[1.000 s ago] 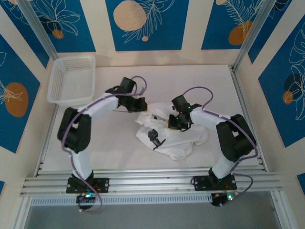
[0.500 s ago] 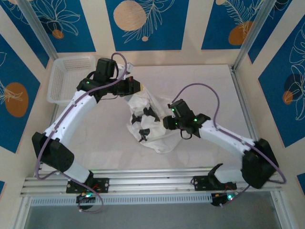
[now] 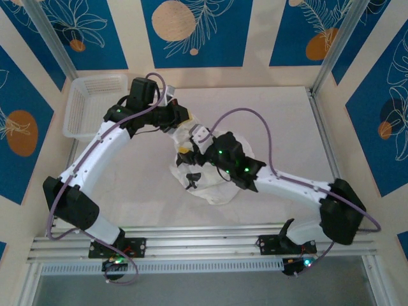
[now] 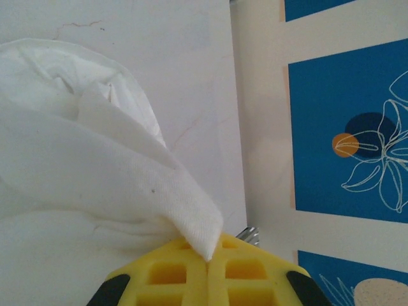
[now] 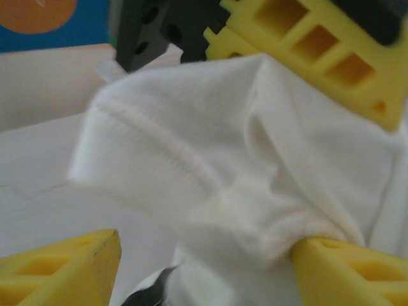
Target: Fold the inside-out t-shirt
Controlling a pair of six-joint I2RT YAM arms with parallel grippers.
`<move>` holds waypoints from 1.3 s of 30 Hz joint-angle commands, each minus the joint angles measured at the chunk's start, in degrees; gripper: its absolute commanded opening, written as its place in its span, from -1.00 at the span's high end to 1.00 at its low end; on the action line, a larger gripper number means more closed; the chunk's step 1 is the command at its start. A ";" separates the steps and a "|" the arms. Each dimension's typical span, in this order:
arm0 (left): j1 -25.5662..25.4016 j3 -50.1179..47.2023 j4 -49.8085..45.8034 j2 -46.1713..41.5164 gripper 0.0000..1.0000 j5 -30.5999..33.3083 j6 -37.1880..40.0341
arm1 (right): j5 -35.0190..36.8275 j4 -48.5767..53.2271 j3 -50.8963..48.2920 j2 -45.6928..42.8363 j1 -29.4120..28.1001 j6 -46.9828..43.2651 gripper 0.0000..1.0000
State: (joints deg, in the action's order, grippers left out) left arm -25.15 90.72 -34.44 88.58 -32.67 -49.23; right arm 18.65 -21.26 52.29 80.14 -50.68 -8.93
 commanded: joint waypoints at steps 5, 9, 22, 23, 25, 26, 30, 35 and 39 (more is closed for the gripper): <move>-0.34 3.04 -0.67 -1.16 0.97 0.10 -0.24 | 4.09 -0.41 7.83 0.18 0.80 0.71 0.81; 0.55 4.92 -4.78 -0.42 0.59 3.41 6.69 | -6.56 11.81 7.84 -4.99 4.90 22.09 1.00; -9.09 -28.71 14.74 -24.14 -0.36 7.09 37.96 | -24.11 35.56 16.80 -3.70 20.26 59.82 1.00; -12.01 -31.86 15.85 -24.66 -0.40 11.30 38.60 | -23.79 37.07 17.85 -3.46 20.37 60.56 1.00; -14.20 -34.87 17.32 -22.98 -0.49 16.98 37.21 | -23.27 38.33 19.33 -3.23 20.06 61.26 1.00; -14.32 -35.34 18.36 -21.22 -0.57 17.54 36.38 | -23.00 38.39 19.89 -3.31 19.56 61.43 1.00; -14.35 -34.15 24.18 -12.66 -0.72 14.88 36.73 | -22.64 38.51 21.67 -3.67 18.33 63.63 1.00; -14.39 -30.55 23.50 -0.05 0.02 22.81 36.18 | -20.65 45.65 28.25 -4.40 23.06 72.03 1.00; -14.40 -36.37 25.53 1.65 1.00 23.98 32.46 | -26.48 44.16 29.84 -6.73 35.25 82.14 1.00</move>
State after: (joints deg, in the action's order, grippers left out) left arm -39.55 57.23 -11.03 90.80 -11.18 -14.63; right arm -4.99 22.74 79.68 76.36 -21.82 63.53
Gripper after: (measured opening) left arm 0.057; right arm 0.078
